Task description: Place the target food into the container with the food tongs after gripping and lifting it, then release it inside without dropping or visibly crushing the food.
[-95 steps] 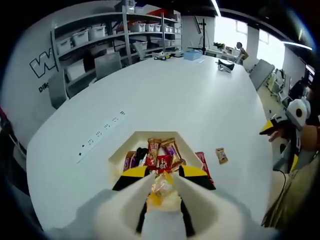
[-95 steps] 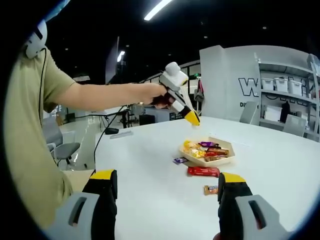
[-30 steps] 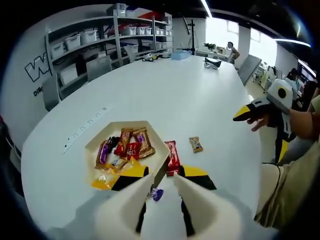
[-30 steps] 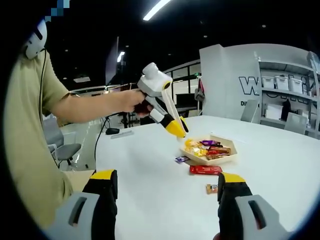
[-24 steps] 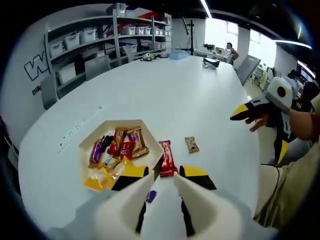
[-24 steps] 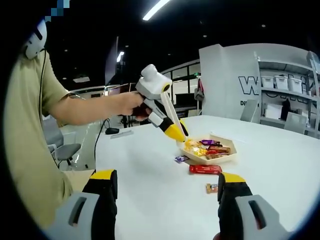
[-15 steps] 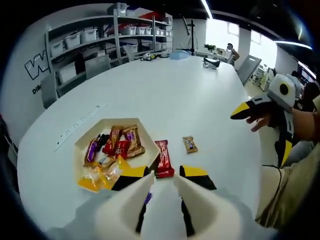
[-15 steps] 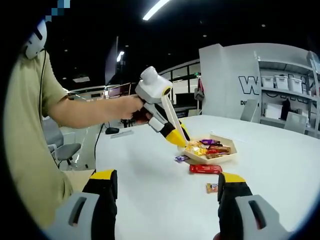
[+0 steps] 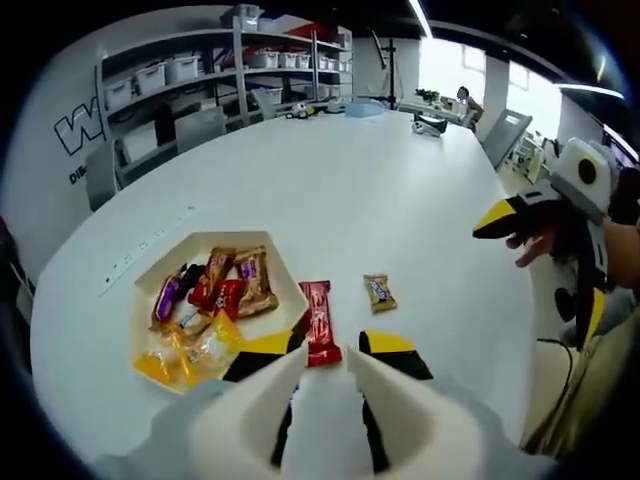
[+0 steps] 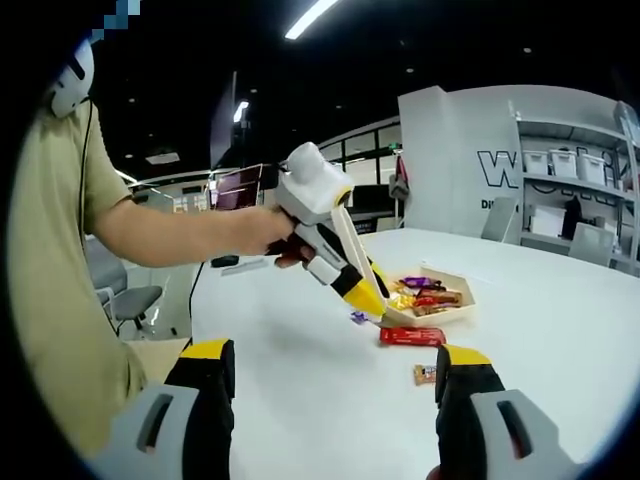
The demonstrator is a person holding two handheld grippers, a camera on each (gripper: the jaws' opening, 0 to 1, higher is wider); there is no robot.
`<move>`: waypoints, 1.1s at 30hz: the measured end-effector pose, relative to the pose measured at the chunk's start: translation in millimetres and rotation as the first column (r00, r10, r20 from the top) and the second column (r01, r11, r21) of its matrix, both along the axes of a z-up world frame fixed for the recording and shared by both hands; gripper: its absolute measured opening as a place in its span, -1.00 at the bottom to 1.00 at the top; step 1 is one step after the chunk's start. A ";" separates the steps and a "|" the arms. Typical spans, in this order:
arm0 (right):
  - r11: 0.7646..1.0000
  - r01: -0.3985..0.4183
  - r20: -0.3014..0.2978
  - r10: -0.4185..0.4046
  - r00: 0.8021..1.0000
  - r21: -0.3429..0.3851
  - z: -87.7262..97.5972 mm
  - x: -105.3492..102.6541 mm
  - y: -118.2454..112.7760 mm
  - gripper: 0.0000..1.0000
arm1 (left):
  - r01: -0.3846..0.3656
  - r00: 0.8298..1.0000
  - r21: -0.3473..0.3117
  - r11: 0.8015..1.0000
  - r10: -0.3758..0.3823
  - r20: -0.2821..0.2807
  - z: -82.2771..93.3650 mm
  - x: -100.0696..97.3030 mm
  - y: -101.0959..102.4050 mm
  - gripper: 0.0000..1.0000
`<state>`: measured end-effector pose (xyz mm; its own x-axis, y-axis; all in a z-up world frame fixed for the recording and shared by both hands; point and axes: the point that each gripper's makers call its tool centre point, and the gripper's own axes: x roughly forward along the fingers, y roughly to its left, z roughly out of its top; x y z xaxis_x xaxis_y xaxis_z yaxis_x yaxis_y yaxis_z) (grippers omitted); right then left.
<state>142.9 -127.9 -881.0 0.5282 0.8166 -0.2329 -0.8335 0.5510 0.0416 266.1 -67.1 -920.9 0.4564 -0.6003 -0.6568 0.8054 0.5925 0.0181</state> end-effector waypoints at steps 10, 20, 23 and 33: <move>1.000 0.005 0.000 -0.005 1.000 -0.001 -0.2 0.9 -2.9 0.63 | -0.030 1.000 0.003 1.000 0.030 0.001 -12.0 7.3 -7.1 -0.53; 1.000 0.004 -0.001 -0.004 1.000 0.000 0.0 1.9 -3.0 0.63 | -0.065 0.998 0.002 0.998 0.065 0.006 -16.8 12.9 -7.1 -0.53; 1.000 0.004 0.001 -0.004 1.000 0.000 0.9 1.6 -2.7 0.63 | -0.068 0.998 -0.003 0.998 0.068 -0.001 -18.1 12.9 -8.1 -0.53; 1.000 0.007 -0.003 -0.007 1.000 0.001 -1.2 1.4 -4.6 0.63 | -0.078 0.997 -0.005 0.997 0.078 -0.027 -27.7 13.7 -11.2 -0.53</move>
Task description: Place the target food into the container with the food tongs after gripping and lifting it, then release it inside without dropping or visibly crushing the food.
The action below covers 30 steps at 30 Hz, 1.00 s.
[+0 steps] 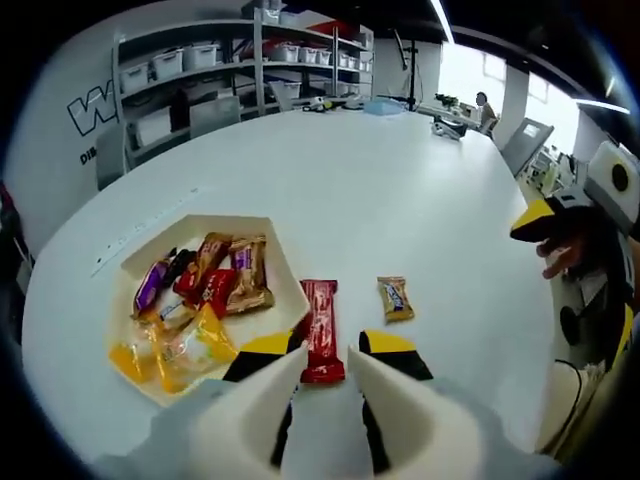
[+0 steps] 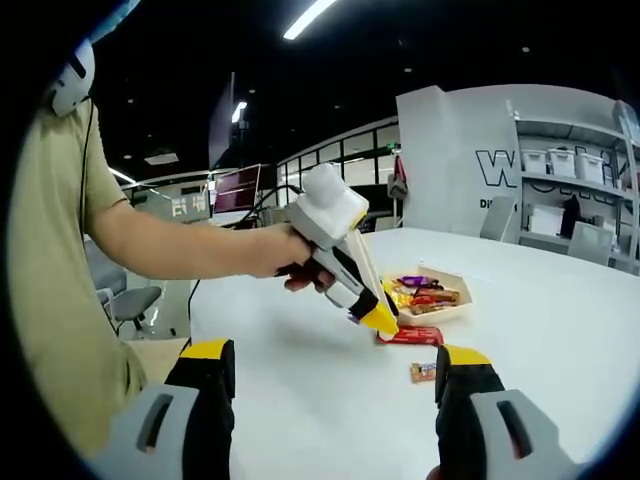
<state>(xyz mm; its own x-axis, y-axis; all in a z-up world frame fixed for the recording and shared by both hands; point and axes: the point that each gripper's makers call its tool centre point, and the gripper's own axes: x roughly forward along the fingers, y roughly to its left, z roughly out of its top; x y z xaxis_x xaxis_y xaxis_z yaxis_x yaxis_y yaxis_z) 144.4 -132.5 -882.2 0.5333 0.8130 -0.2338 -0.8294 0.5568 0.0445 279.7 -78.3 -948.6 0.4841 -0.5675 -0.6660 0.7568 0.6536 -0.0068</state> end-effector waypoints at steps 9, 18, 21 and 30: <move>1.000 0.003 -0.001 -0.003 1.000 0.003 -0.2 -0.5 -0.7 0.62 | 0.013 1.000 0.003 1.000 -0.013 -0.003 -0.8 -3.8 3.3 -0.58; 1.000 0.002 -0.001 -0.002 1.000 0.003 -0.3 -1.6 0.2 0.62 | 0.037 0.999 0.031 0.999 -0.037 0.000 -1.4 -10.6 7.9 -0.62; 1.000 0.003 0.000 -0.003 1.000 0.004 0.1 -1.4 -0.6 0.62 | 0.045 0.999 0.033 0.998 -0.045 -0.005 -1.3 -14.2 11.8 -0.62; 1.000 -0.001 0.006 0.001 1.000 0.006 2.0 -2.0 0.8 0.62 | 0.052 0.998 0.044 0.998 -0.051 -0.030 -1.4 -28.5 31.7 -0.59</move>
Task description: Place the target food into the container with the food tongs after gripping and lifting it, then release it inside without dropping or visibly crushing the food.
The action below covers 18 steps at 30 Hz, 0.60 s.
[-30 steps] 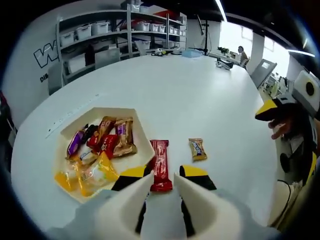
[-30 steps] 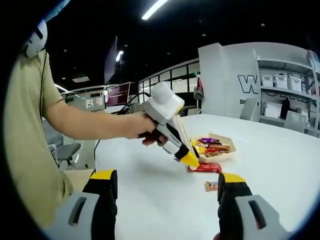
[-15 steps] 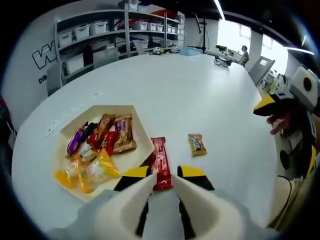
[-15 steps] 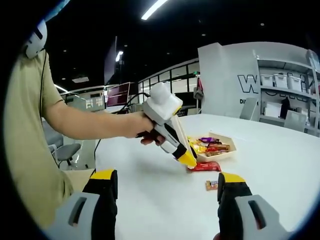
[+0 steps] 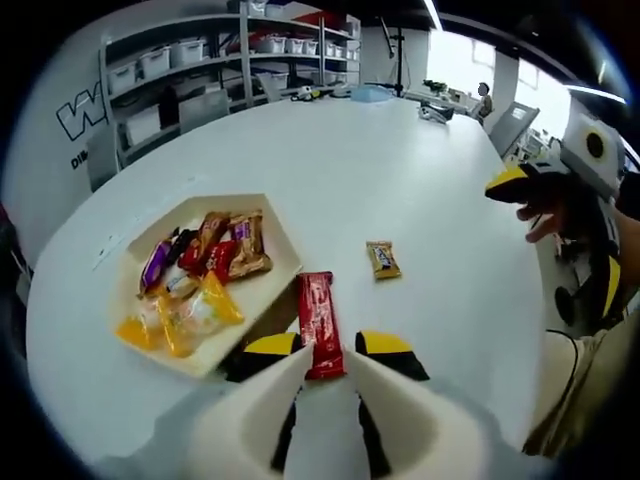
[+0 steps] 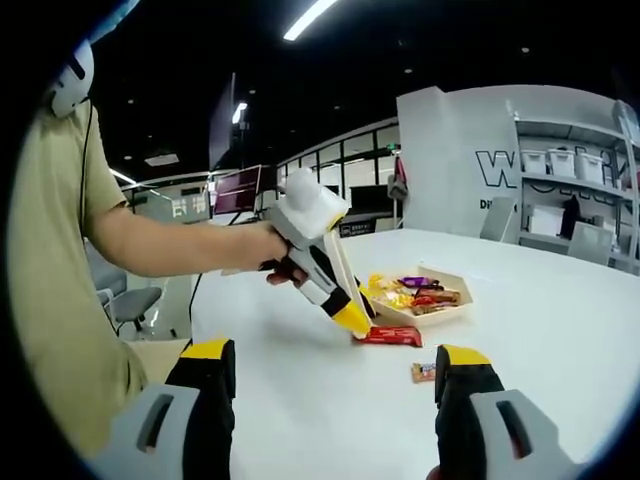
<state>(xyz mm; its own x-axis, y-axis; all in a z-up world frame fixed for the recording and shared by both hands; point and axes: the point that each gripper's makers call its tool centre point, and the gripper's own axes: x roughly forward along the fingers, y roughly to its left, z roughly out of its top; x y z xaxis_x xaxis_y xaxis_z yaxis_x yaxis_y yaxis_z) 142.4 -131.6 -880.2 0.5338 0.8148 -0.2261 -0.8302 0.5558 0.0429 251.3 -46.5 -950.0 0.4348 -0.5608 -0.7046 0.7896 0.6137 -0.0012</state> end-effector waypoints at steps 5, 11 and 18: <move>1.000 -0.004 0.002 0.004 1.000 0.001 0.8 -0.3 1.6 0.62 | 0.004 1.000 0.010 1.000 -0.004 0.001 -0.7 -6.6 10.4 -0.57; 1.000 -0.007 0.004 0.007 1.000 -0.002 1.7 -0.7 2.9 0.62 | -0.012 1.000 0.010 1.000 0.012 -0.002 -0.3 -9.1 23.0 -0.56; 1.000 -0.004 0.002 0.004 1.000 -0.003 0.6 -0.7 2.2 0.62 | -0.016 1.000 -0.016 1.000 0.017 0.006 7.2 -8.0 26.9 -0.55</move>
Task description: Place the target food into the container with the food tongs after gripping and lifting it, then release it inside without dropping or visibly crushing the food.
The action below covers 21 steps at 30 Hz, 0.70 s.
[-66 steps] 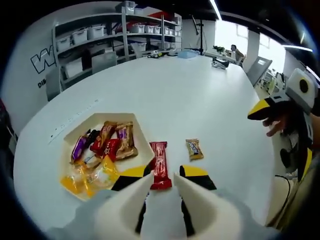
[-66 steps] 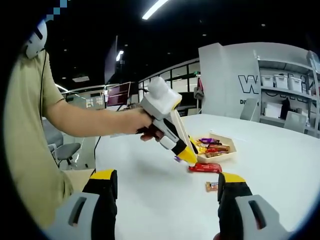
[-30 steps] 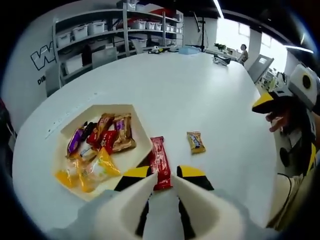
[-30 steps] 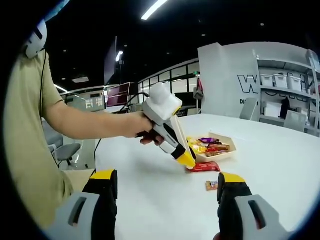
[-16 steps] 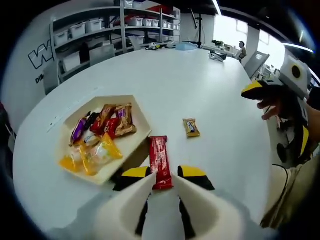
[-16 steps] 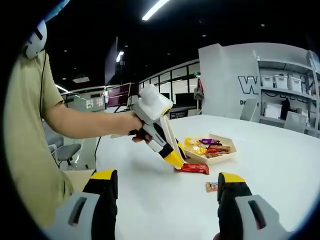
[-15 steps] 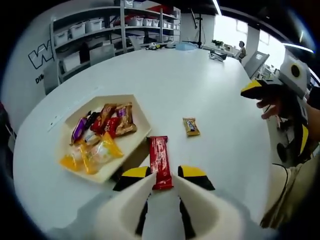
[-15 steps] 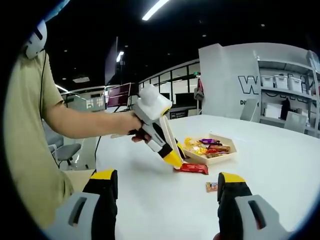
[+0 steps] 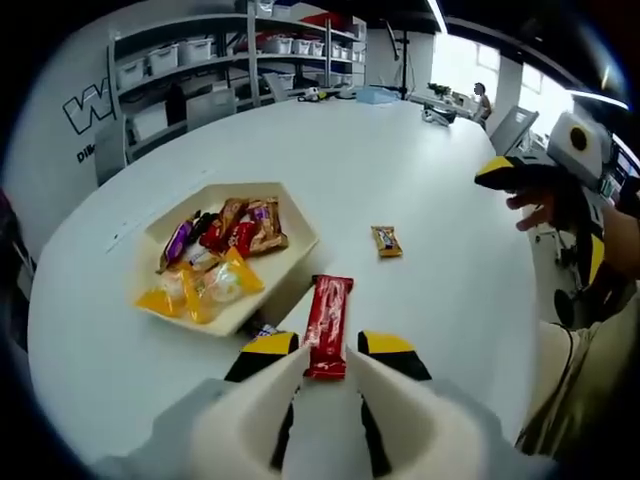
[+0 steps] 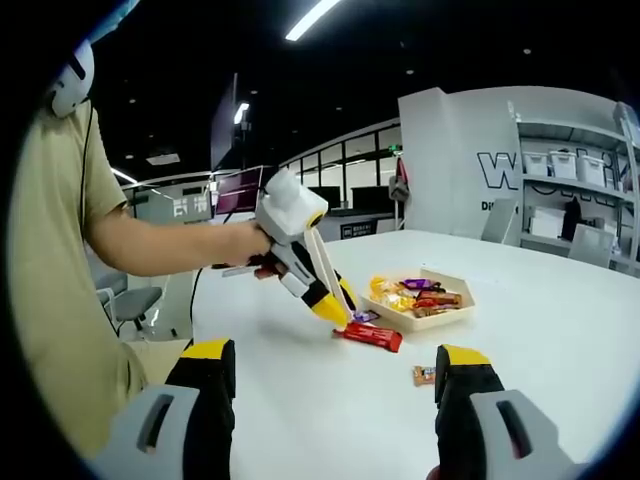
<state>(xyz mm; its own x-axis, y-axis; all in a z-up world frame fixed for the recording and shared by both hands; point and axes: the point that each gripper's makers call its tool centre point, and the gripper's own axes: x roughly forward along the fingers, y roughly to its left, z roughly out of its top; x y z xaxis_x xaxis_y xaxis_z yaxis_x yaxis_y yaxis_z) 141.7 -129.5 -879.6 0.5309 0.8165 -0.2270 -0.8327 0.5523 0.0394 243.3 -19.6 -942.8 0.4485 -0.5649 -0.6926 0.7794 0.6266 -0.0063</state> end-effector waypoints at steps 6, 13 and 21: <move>1.000 0.002 -0.002 -0.002 1.000 -0.001 -0.8 -0.3 -0.6 0.62 | 0.021 1.000 -0.024 1.000 -0.020 0.017 4.5 8.2 -8.9 -0.55; 1.000 0.006 -0.004 -0.006 1.000 -0.001 -1.4 0.0 -2.3 0.62 | 0.048 0.999 -0.021 0.999 -0.047 0.018 -1.7 14.8 -19.2 -0.53; 1.000 0.010 -0.011 -0.010 1.000 -0.003 -4.8 1.0 -5.4 0.62 | 0.067 0.997 -0.002 0.998 -0.067 0.024 -6.2 19.0 -22.6 -0.53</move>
<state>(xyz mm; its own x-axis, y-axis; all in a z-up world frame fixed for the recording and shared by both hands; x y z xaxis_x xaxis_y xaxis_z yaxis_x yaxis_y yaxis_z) 142.7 -134.8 -884.4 0.5366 0.8105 -0.2351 -0.8265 0.5609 0.0472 262.2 -42.2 -949.0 0.4257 -0.5964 -0.6805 0.8195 0.5729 0.0105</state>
